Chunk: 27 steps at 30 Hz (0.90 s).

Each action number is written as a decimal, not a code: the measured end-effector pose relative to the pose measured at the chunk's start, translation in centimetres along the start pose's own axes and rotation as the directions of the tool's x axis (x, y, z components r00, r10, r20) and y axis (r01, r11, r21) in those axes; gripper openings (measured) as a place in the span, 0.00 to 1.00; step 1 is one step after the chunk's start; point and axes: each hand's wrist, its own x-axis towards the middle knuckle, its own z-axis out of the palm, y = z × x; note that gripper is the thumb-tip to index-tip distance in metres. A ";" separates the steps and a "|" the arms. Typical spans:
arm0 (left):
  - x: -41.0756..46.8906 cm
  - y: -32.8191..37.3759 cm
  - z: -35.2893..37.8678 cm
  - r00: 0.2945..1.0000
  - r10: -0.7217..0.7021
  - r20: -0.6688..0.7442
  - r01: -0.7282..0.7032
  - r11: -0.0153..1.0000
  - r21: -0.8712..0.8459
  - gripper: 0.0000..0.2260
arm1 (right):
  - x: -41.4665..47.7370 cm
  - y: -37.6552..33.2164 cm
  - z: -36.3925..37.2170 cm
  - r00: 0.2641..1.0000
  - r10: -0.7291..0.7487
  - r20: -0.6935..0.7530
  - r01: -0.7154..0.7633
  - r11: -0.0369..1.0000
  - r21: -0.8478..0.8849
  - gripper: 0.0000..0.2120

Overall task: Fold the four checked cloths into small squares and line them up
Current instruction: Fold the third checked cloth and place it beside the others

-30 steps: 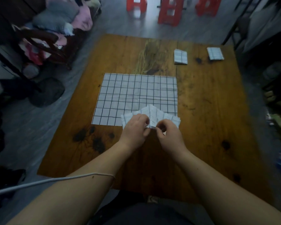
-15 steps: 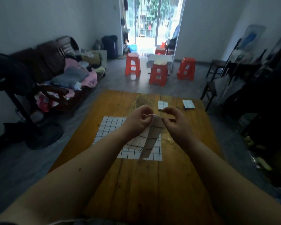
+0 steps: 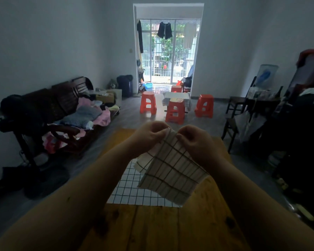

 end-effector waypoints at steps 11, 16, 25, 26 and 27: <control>1.4 1.7 0.9 0.987 0.148 -0.066 -0.121 0.942 0.314 0.05 | -0.6 -1.0 -1.0 0.999 0.008 -0.037 -0.009 1.000 -0.024 0.06; 1.8 1.4 1.0 0.987 0.125 -0.097 -0.091 0.952 0.293 0.06 | -0.5 -0.1 -1.1 0.999 0.027 -0.043 -0.028 0.999 -0.038 0.07; 1.9 0.1 -0.7 0.969 -0.075 -0.237 0.094 0.993 0.072 0.05 | -1.1 4.4 0.0 0.997 0.081 0.005 -0.081 0.996 -0.036 0.07; 1.8 -0.1 -1.2 0.963 -0.084 -0.257 0.103 0.993 0.060 0.05 | -1.3 5.1 0.1 0.995 0.096 0.016 -0.095 0.995 -0.032 0.07; 1.8 -0.3 -1.8 0.955 -0.089 -0.282 0.108 0.993 0.052 0.06 | -1.6 5.7 0.2 0.994 0.108 0.025 -0.107 0.994 -0.025 0.07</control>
